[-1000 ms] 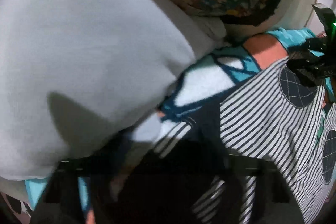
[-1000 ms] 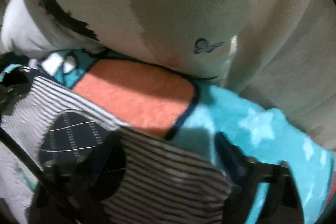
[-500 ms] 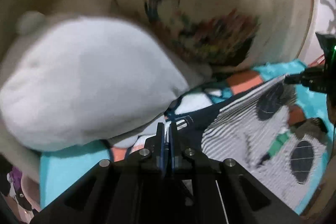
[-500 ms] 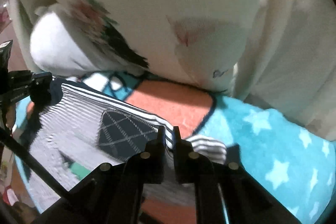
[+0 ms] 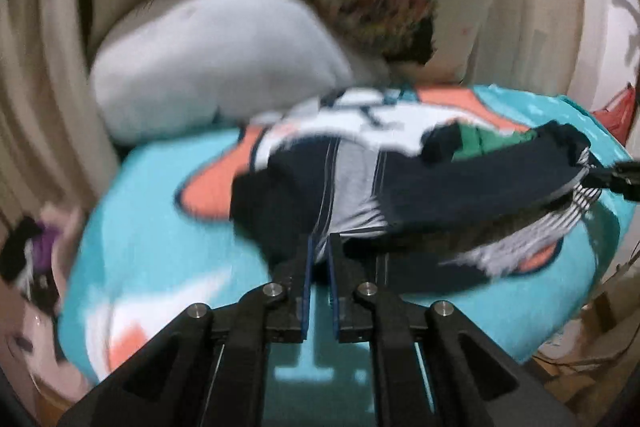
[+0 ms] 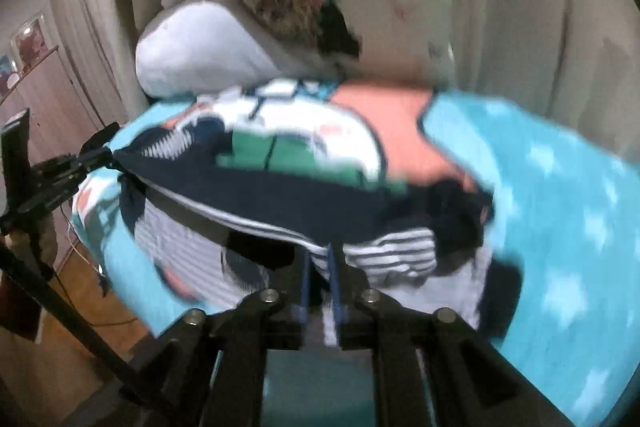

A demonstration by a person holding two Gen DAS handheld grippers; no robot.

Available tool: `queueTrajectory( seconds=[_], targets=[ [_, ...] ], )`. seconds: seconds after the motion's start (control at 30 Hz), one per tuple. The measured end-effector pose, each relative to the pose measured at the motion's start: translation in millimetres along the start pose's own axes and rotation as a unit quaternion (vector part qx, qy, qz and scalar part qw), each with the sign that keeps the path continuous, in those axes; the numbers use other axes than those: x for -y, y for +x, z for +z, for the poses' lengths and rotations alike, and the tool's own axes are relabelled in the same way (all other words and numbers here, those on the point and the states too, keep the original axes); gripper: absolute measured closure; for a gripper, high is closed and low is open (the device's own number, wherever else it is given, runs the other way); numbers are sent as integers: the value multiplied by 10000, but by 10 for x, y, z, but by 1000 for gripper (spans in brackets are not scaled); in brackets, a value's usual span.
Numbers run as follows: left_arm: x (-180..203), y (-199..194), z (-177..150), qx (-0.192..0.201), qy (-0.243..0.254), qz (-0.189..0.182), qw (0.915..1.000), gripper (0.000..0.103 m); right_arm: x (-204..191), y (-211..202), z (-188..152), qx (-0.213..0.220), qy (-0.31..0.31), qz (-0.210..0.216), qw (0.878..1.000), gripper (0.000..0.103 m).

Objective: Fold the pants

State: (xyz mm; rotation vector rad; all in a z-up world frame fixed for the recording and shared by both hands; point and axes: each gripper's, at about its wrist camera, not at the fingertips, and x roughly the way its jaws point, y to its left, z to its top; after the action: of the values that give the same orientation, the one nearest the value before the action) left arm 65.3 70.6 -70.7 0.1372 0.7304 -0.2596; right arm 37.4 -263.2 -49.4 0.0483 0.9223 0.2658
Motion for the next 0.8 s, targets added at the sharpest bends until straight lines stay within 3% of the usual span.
queueTrajectory(
  seconds=[0.07,0.13,0.17,0.2,0.3,0.47,0.5,0.53,0.57,0.8],
  targets=[
    [-150,-129,-141,-58,-241,91,9997,89,74,-103,-150,115,264,-51,9996,74],
    [-294,-260,-215,-11,-547,81,9985,82,175,-298,-229,436,614,-160,9970,54],
    [-368,-341,-249,39,-714,90,9974,74,232,-407,-240,645,761,-286,9946,39],
    [-441,-399,-269,96,-887,102,9960,69,300,-514,-226,882,938,-431,9907,32],
    [-603,-505,-284,185,-1305,29,9913,68,462,-578,-81,1099,1245,-664,9839,32],
    [-593,-557,-186,371,-1426,59,9891,61,656,-165,213,735,1448,-893,9827,32],
    [-575,-557,-160,396,-1443,53,9887,60,659,-88,240,643,1459,-856,9835,42],
    [-571,-558,-138,402,-1455,34,9885,60,676,-12,260,519,1454,-752,9851,60],
    [-565,-543,-121,401,-1465,22,9884,60,669,74,282,335,1467,-664,9864,95],
    [-525,-535,31,510,-1450,-96,9881,59,683,-309,171,849,1696,-763,9789,97]
  ],
)
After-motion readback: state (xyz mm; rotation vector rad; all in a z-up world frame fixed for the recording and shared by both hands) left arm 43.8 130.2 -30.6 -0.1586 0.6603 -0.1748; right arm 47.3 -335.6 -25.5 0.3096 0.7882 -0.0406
